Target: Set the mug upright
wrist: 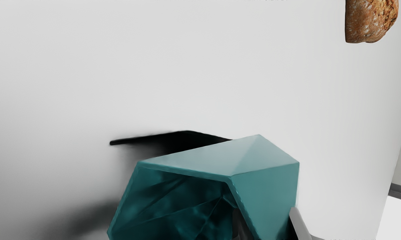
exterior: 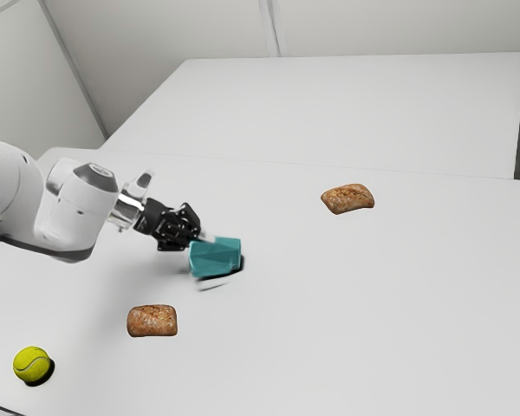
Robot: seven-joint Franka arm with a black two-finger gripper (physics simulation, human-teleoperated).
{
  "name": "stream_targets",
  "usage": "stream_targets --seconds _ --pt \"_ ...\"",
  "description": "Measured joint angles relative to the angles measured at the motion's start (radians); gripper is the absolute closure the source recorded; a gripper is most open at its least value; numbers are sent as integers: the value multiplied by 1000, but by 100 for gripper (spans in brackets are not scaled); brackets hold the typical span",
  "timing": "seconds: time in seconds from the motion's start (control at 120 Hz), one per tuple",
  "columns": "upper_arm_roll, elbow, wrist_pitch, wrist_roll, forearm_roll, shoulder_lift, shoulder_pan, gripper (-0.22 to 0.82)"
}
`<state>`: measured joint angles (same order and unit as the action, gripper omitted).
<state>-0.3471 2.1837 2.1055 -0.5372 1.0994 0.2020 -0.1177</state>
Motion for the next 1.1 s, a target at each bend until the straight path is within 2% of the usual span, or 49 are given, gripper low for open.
stream_targets --seconds 0.1,0.6,0.858,1.1 --pt "0 -1 -6 -8 9 -16 -4 76" --pt "-2 -3 -12 -26 -64 -101 -33 78" --pt "-7 6 44 -8 -288 -160 -72 78" --pt "-9 20 128 77 -573 -189 -138 78"
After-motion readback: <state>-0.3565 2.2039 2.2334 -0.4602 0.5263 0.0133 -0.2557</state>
